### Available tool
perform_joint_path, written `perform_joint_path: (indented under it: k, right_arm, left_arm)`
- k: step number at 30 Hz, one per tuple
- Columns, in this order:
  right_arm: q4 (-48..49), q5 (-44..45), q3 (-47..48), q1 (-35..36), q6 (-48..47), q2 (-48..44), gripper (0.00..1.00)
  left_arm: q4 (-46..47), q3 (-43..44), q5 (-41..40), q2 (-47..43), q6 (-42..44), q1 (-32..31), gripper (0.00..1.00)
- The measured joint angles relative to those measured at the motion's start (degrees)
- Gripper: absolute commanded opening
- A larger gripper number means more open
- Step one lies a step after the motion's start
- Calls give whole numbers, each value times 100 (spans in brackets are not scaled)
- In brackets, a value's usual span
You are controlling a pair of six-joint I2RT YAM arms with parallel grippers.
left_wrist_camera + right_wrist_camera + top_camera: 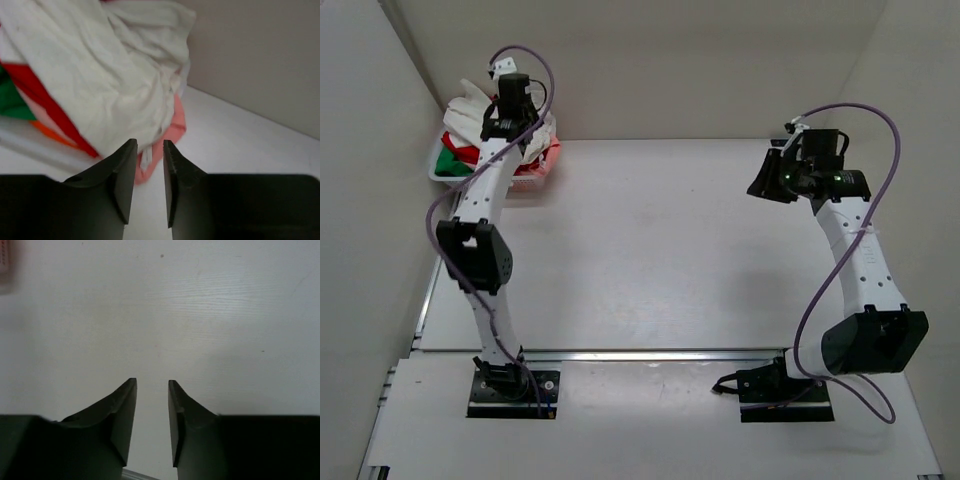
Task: Fold and stack the t-shirts
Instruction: Grab crumpled tshirt from bin with the left arm
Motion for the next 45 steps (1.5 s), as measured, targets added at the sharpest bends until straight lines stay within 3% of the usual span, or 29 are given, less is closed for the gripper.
perform_joint_path:
  k: [2, 5, 7, 11, 14, 19, 25, 32, 34, 38, 43, 45]
  right_arm:
    - [-94, 26, 0, 164, 57, 87, 32]
    - [-149, -52, 0, 280, 122, 229, 41]
    - [-149, -74, 0, 273, 168, 299, 43]
    - [-136, -149, -20, 245, 197, 341, 43]
    - [-90, -236, -127, 205, 214, 341, 43]
    - [-85, -328, -278, 195, 282, 402, 43]
    - [-61, -409, -289, 195, 330, 472, 44]
    - [-55, -490, -297, 120, 350, 474, 45]
    - [-57, -505, -299, 87, 348, 476, 44]
    - [-55, -527, -306, 74, 350, 479, 44]
    - [-55, -575, -372, 48, 354, 479, 45]
    - [-46, -597, -398, 24, 369, 479, 44]
  left_arm:
    - [-275, 1331, -24, 994, -131, 94, 41]
    - [-837, 2929, 181, 2138, -470, 323, 59]
    - [-1010, 2859, 391, 2273, -758, 546, 70]
    - [-894, 1770, 688, 2107, -1290, 1062, 71]
    - [-1088, 1635, 730, 2249, -1399, 1329, 75]
    - [-1196, 2201, 872, 2546, -1344, 1123, 82]
    - [-647, 1727, 1097, 2238, -1519, 769, 85]
    - [-868, 1799, 1357, 2218, -1637, 839, 95]
    - [-970, 1904, 1362, 2232, -1613, 822, 94]
    - [-1032, 2028, 1357, 2337, -1567, 721, 76]
    - [-1222, 2221, 1259, 2614, -1379, 487, 78]
    - [-1294, 2251, 1189, 2702, -1290, 398, 66]
